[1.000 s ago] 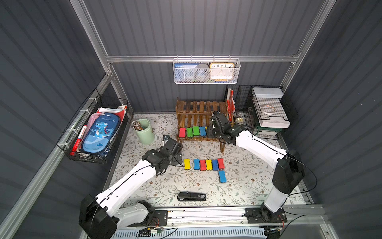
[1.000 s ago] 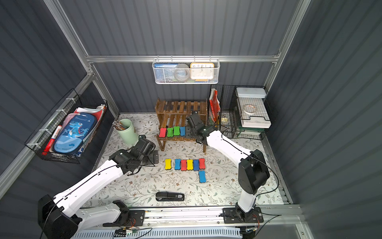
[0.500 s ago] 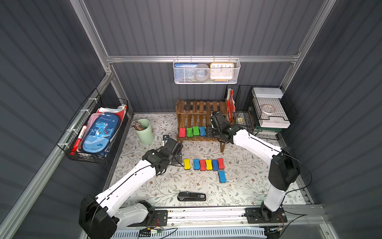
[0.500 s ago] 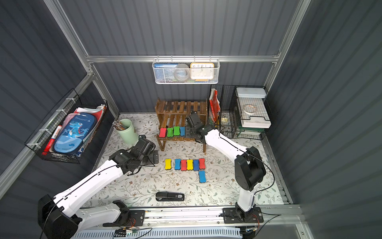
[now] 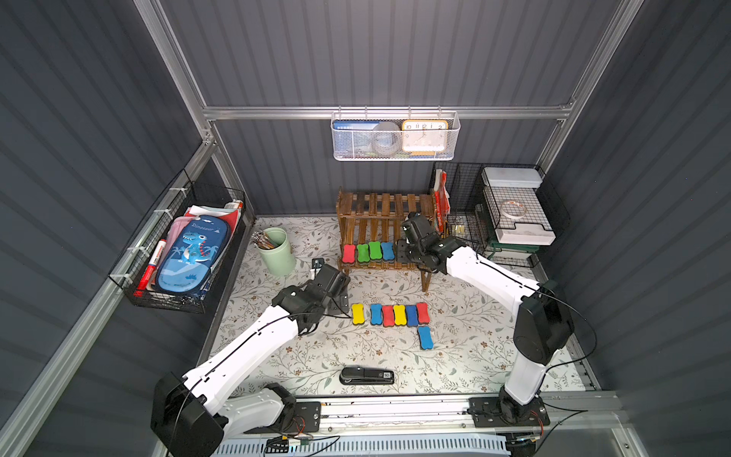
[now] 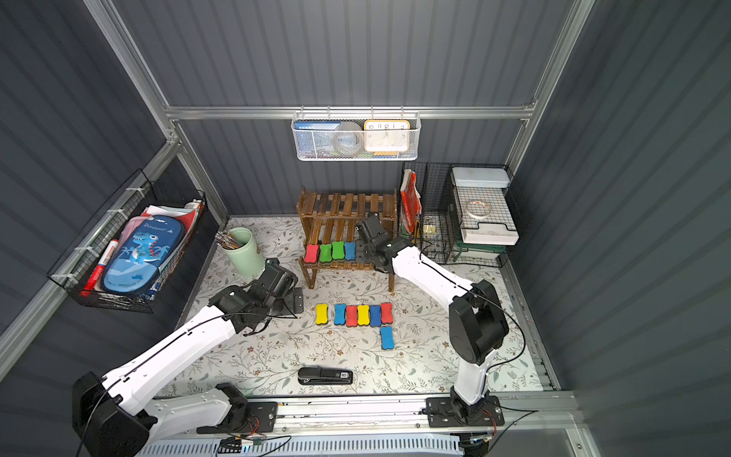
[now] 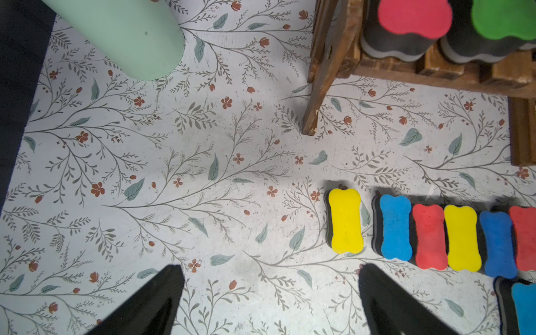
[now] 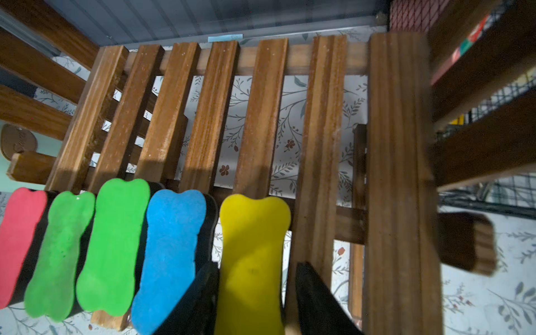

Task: Remove the whiteboard erasers from the shelf
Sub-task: Pick up the whiteboard eraser from the shelf.

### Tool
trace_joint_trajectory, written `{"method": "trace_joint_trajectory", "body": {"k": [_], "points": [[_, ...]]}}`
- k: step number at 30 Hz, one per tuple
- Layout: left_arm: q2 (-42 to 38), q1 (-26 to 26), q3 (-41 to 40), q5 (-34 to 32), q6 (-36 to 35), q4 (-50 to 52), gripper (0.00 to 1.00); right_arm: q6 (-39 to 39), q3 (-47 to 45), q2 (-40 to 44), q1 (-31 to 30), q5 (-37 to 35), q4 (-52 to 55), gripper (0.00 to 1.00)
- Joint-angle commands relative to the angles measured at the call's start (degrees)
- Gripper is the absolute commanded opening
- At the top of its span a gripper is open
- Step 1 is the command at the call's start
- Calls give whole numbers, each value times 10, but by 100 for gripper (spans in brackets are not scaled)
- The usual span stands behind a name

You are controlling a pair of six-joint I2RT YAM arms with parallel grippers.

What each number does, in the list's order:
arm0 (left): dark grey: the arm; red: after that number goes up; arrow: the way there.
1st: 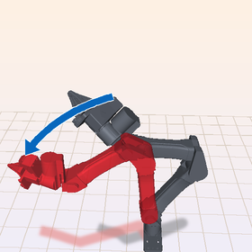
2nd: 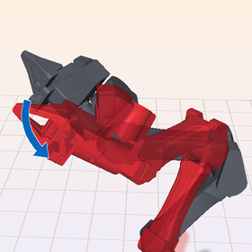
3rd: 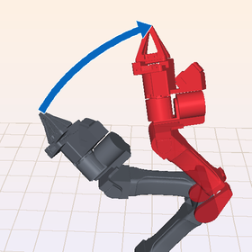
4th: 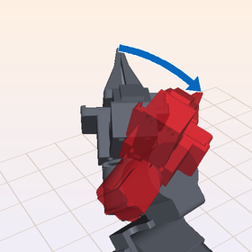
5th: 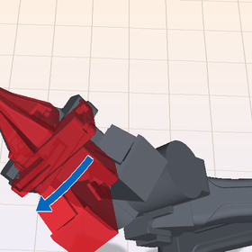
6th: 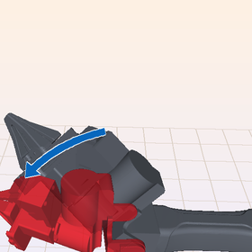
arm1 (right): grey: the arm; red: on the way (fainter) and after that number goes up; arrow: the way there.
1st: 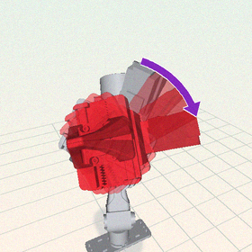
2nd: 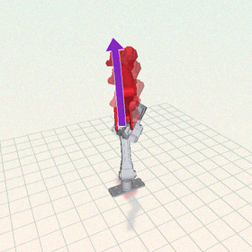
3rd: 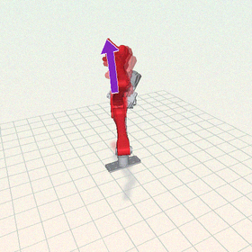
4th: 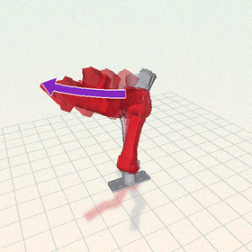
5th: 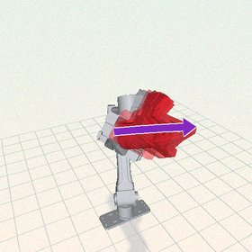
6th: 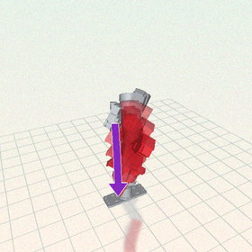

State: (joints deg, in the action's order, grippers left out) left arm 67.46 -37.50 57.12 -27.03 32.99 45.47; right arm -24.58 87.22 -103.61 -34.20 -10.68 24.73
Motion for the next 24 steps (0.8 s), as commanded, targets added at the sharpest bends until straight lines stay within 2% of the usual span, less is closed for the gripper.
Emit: {"method": "trace_joint_trajectory", "body": {"k": [1, 7, 16, 21, 24], "points": [[-9, 4, -9, -5, -3, 10, 99, 4, 22, -16, 4, 2, 23, 50], [-9, 3, -10, -8, -3, 10, 99, 4, 33, -34, 4, 21, 31, 49], [-2, 4, -8, -7, -5, 9, 99, 1, 27, -20, 4, 29, 22, 31], [-2, 4, -3, -7, -7, 9, 99, -8, 33, 28, 4, 37, 46, 29], [-5, 4, -3, -6, -7, 7, 99, -24, 4, 78, 4, 62, 70, 29]]}}
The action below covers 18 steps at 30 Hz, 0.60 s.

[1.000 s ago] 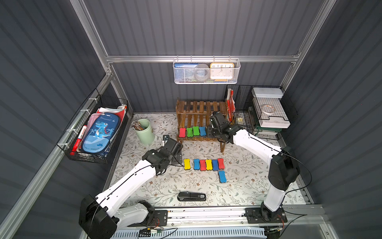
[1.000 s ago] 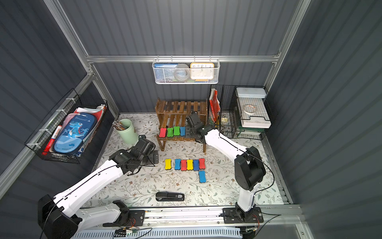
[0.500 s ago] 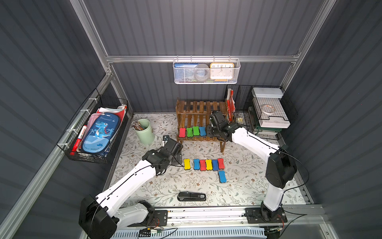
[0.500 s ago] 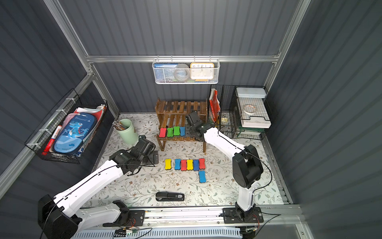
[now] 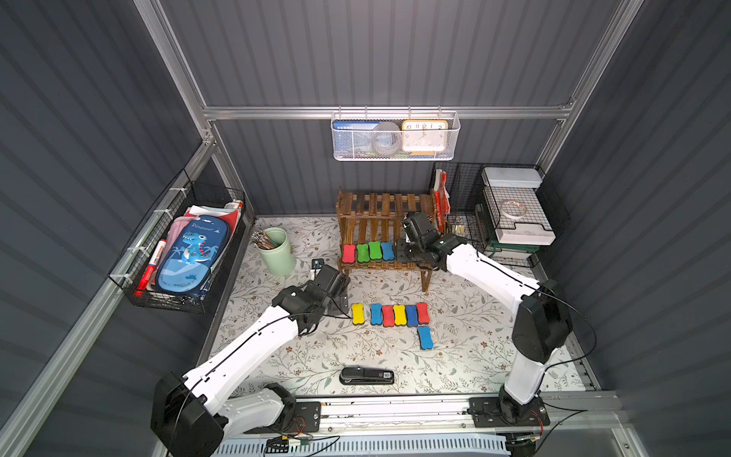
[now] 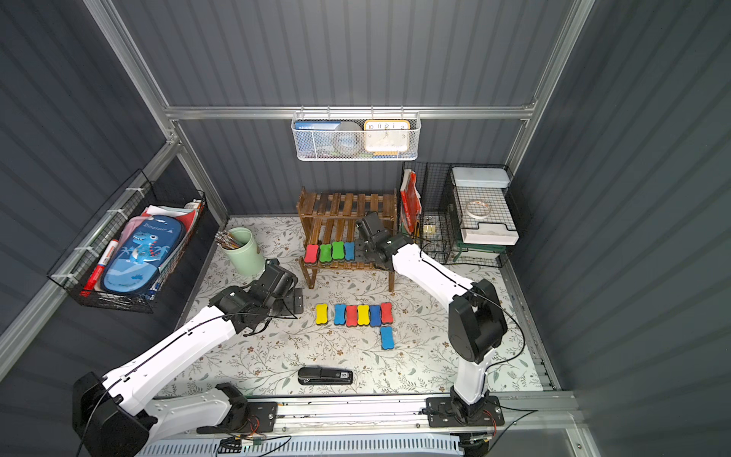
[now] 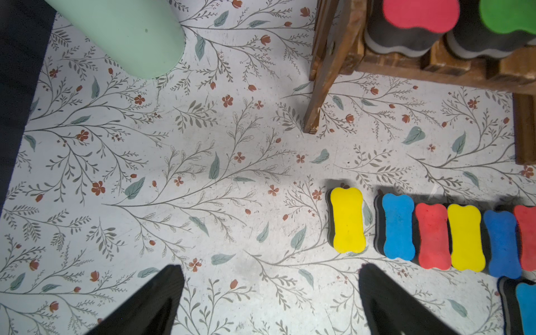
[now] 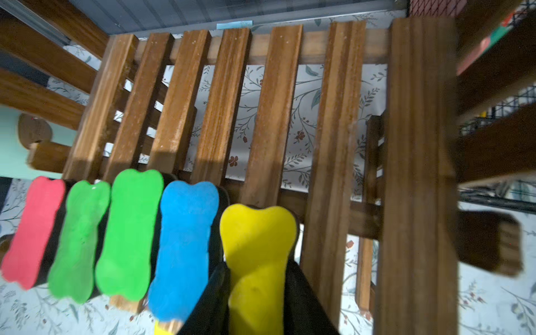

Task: Remove the whiteboard erasers from the shelf
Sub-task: Pick up the whiteboard eraser from the shelf, then place the whiteboard eraser at the center of the board.

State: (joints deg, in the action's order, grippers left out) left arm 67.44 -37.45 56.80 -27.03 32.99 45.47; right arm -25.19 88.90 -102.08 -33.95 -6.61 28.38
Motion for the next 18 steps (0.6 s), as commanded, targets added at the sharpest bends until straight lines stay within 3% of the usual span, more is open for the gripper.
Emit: {"method": "trace_joint_trajectory", "body": {"k": [1, 9, 14, 18], "points": [[-6, 4, 0, -6, -8, 7, 99, -23, -27, 78, 1, 31, 41, 28], [-8, 4, -3, -1, -13, 2, 99, -80, -173, 206, -8, 130, 156, 28], [-9, 5, -8, 3, -11, -5, 99, -130, -251, 220, -34, 201, 179, 28], [-7, 5, -7, 6, -12, -9, 99, -147, -282, 199, -66, 201, 170, 27]]}}
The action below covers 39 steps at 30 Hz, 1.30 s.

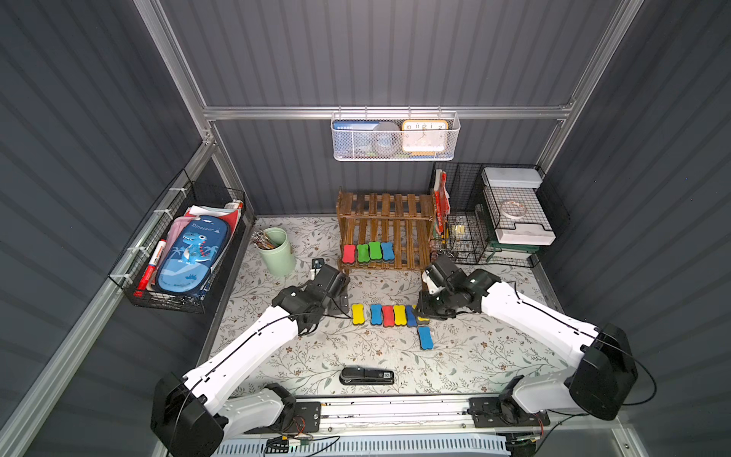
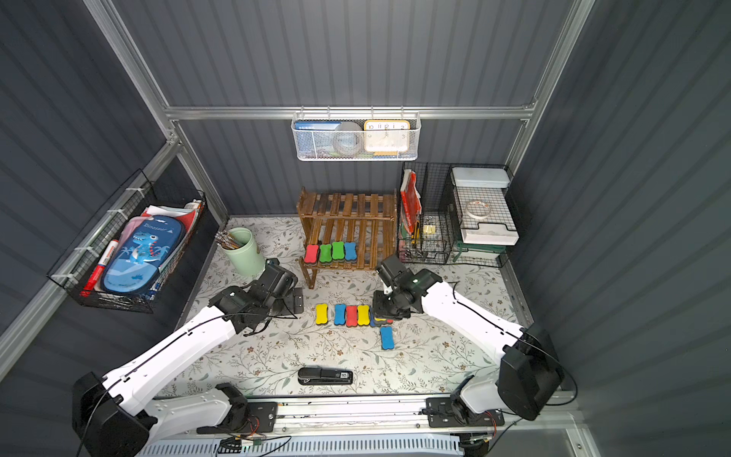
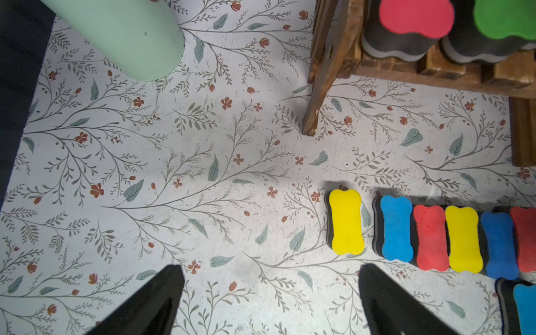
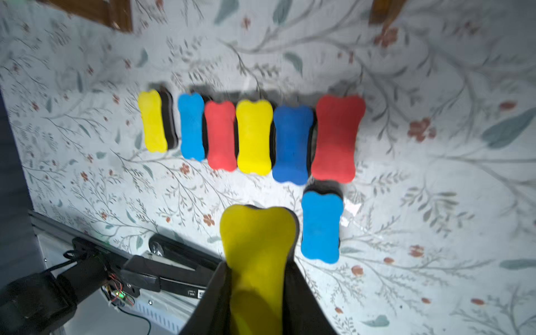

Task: Remove the whiteboard erasers from the shelf
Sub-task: Place the whiteboard eraser at the center of the board.

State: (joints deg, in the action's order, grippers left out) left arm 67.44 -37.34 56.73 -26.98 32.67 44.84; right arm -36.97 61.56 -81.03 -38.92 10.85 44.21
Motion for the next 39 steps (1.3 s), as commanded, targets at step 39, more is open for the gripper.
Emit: {"method": "trace_joint_trajectory", "body": {"k": [39], "points": [[6, 5, 1, 3, -6, 14, 99, 12, -19, -140, -56, -40, -66, 35]]}}
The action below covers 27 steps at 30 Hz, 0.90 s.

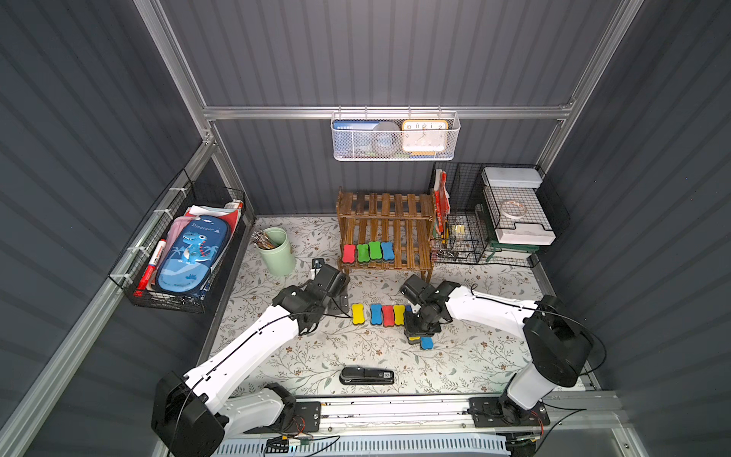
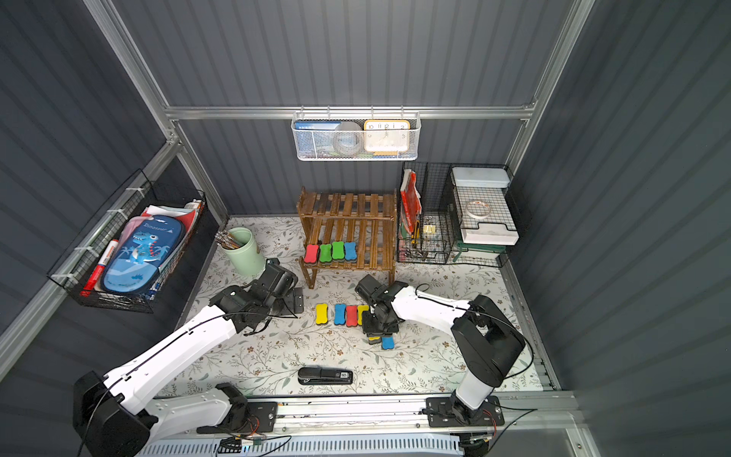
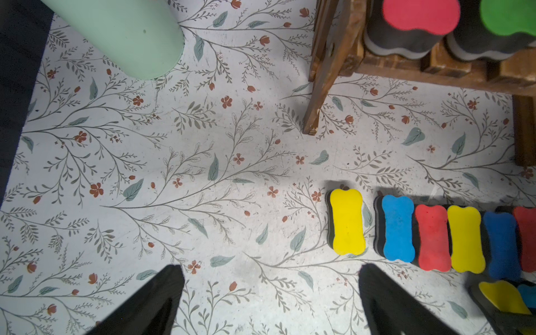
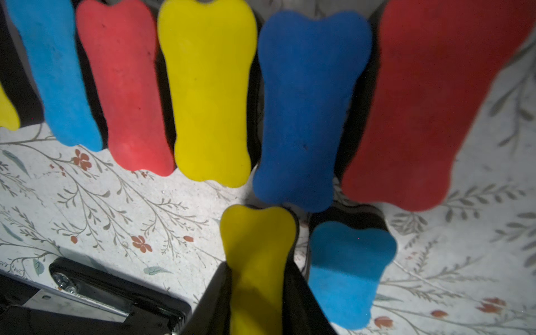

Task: Remove the whiteboard erasers from the shelf
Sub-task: Place the whiteboard eraser at the center of the board, then pick up the whiteboard eraser from the shelf.

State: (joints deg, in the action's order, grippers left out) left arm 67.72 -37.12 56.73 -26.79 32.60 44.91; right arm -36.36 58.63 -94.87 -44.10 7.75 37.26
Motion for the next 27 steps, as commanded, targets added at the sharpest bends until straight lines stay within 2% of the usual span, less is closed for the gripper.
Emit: {"method": "trace_joint_trajectory", "body": {"k": [1, 7, 14, 21, 27], "points": [[2, 2, 1, 1, -5, 14, 99, 6, 11, 1, -5, -9, 5, 39], [-2, 3, -2, 4, -1, 14, 99, 6, 12, 17, -6, -11, 12, 46], [1, 2, 4, 5, -2, 14, 99, 4, 22, 66, -8, -24, 29, 47], [0, 3, -1, -3, -3, 13, 99, 59, 123, 115, -7, -114, 17, 46], [-8, 3, -7, -7, 1, 15, 99, 97, 216, 70, 4, -187, -51, 50]]}}
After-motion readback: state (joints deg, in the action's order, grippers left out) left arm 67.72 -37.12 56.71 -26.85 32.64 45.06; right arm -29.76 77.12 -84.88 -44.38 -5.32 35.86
